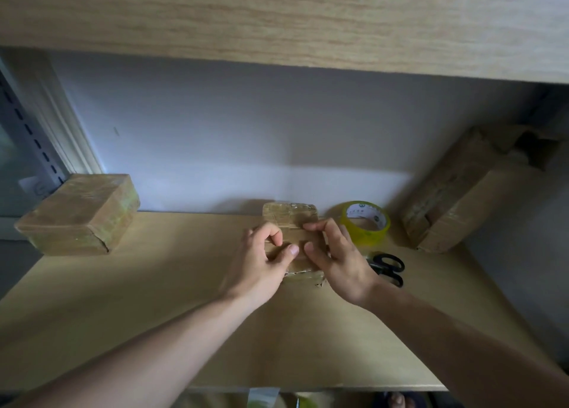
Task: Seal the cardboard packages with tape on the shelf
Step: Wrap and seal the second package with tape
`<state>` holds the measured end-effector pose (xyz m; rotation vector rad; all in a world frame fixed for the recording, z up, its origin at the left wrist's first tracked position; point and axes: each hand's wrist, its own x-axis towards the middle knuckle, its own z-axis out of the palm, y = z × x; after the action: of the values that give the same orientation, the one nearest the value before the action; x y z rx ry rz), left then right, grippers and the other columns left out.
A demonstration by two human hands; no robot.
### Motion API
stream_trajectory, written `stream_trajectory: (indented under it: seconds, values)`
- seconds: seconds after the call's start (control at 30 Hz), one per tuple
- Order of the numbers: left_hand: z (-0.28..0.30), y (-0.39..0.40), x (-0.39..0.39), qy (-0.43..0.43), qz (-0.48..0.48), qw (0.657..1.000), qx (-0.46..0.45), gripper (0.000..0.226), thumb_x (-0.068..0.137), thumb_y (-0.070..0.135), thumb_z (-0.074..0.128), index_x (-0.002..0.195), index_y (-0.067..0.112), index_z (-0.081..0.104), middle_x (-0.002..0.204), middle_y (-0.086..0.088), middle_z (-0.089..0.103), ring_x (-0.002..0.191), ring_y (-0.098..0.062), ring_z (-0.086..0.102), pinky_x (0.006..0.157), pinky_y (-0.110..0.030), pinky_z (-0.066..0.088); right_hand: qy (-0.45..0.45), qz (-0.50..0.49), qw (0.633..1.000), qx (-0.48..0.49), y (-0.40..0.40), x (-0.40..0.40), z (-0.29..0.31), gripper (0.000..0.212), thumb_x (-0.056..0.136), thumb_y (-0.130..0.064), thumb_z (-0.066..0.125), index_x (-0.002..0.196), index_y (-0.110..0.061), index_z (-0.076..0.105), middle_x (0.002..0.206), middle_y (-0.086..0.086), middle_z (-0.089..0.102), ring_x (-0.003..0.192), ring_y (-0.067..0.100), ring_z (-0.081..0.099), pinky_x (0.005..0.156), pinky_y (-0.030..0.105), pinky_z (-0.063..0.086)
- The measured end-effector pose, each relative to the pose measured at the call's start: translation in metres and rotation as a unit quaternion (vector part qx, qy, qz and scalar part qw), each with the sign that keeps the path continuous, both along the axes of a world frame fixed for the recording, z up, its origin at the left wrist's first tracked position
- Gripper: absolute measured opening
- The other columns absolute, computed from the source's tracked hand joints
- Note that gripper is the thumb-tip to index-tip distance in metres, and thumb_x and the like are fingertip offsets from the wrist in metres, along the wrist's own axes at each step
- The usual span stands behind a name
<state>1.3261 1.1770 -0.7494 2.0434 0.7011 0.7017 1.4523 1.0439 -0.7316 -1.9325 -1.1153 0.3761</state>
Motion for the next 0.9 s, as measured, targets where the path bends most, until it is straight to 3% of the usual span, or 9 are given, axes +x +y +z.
stream_trajectory:
  seconds: [0.1, 0.23, 0.33, 0.43, 0.53, 0.63, 0.73, 0.83, 0.9]
  values:
    - [0.0, 0.006, 0.0, 0.0, -0.019, 1.0, 0.005, 0.023, 0.091, 0.034, 0.069, 0.081, 0.037, 0.048, 0.094, 0.001, 0.049, 0.078, -0.027, 0.064, 0.074, -0.048, 0.059, 0.02, 0.015, 1.0, -0.009, -0.006, 0.003, 0.0, 0.031, 0.103, -0.038, 0.057, 0.133, -0.039, 0.051, 0.127, -0.014, 0.044, 0.113, -0.013, 0.047, 0.099, 0.019, 0.043]
    - [0.005, 0.013, -0.003, 0.02, -0.041, 0.999, 0.019, 0.027, 0.09, 0.035, 0.069, 0.076, 0.043, 0.048, 0.097, -0.001, 0.052, 0.086, -0.019, 0.057, 0.077, -0.04, 0.055, -0.071, 0.039, 0.994, -0.075, -0.012, 0.007, 0.003, 0.093, 0.067, -0.072, 0.079, 0.144, -0.037, 0.041, 0.13, -0.014, 0.04, 0.118, -0.002, 0.044, 0.097, 0.012, 0.041]
    - [0.007, 0.016, -0.003, 0.034, -0.053, 0.998, -0.006, 0.022, 0.084, 0.048, 0.068, 0.077, 0.041, 0.048, 0.091, 0.0, 0.052, 0.076, -0.02, 0.053, 0.068, -0.037, 0.049, -0.135, 0.032, 0.988, -0.066, -0.007, 0.007, 0.002, 0.103, 0.06, -0.072, 0.084, 0.144, -0.033, 0.04, 0.131, -0.008, 0.038, 0.12, 0.009, 0.043, 0.104, 0.029, 0.045]
    - [0.011, 0.017, -0.003, 0.03, -0.066, 0.997, -0.033, 0.027, 0.079, 0.053, 0.067, 0.076, 0.033, 0.05, 0.073, 0.003, 0.05, 0.063, -0.017, 0.046, 0.06, -0.031, 0.04, -0.161, 0.046, 0.984, -0.066, -0.009, 0.008, -0.003, 0.103, 0.063, -0.066, 0.087, 0.147, -0.034, 0.036, 0.139, -0.008, 0.03, 0.125, 0.014, 0.045, 0.105, 0.036, 0.047]
    - [0.025, 0.016, -0.007, 0.013, -0.064, 0.997, -0.041, 0.023, 0.094, 0.029, 0.07, 0.079, 0.017, 0.057, 0.065, 0.005, 0.052, 0.061, -0.01, 0.045, 0.059, -0.025, 0.04, -0.163, 0.071, 0.984, -0.023, -0.013, 0.009, -0.002, 0.096, 0.072, -0.063, 0.084, 0.15, -0.03, 0.038, 0.154, -0.013, 0.024, 0.135, -0.007, 0.032, 0.11, 0.016, 0.032]
    - [0.046, 0.018, -0.02, 0.017, -0.096, 0.993, -0.062, 0.029, 0.102, 0.048, 0.053, 0.095, 0.02, 0.06, 0.083, -0.001, 0.063, 0.076, -0.018, 0.062, 0.075, -0.034, 0.06, -0.128, 0.06, 0.99, 0.023, -0.019, 0.007, 0.015, 0.077, 0.082, -0.068, 0.069, 0.147, -0.033, 0.045, 0.152, -0.015, 0.036, 0.14, -0.016, 0.027, 0.109, 0.002, 0.021]
    - [0.064, 0.019, -0.037, 0.037, -0.131, 0.991, -0.003, 0.049, 0.097, 0.068, 0.033, 0.109, 0.029, 0.059, 0.101, 0.0, 0.067, 0.091, -0.02, 0.066, 0.074, -0.046, 0.062, -0.03, 0.004, 0.999, 0.022, -0.022, 0.0, 0.038, 0.054, 0.089, -0.071, 0.05, 0.129, -0.035, 0.057, 0.132, -0.015, 0.058, 0.125, -0.004, 0.051, 0.107, 0.02, 0.039]
    - [0.07, 0.005, -0.038, 0.011, -0.088, 0.996, -0.007, 0.057, 0.094, 0.075, 0.029, 0.088, 0.026, 0.058, 0.089, 0.004, 0.064, 0.09, -0.022, 0.059, 0.083, -0.043, 0.05, 0.094, -0.037, 0.995, 0.019, -0.013, -0.017, 0.048, 0.046, 0.101, -0.063, 0.043, 0.106, -0.024, 0.066, 0.105, -0.01, 0.072, 0.106, 0.009, 0.065, 0.101, 0.039, 0.049]
    - [0.068, -0.004, -0.03, -0.036, -0.039, 0.982, -0.183, 0.047, 0.09, 0.072, 0.052, 0.087, 0.025, 0.06, 0.09, 0.007, 0.068, 0.093, -0.02, 0.063, 0.087, -0.036, 0.049, 0.166, -0.058, 0.984, 0.014, -0.003, -0.033, 0.051, 0.042, 0.105, -0.054, 0.045, 0.107, -0.019, 0.068, 0.105, -0.005, 0.075, 0.105, 0.014, 0.069, 0.103, 0.041, 0.051]
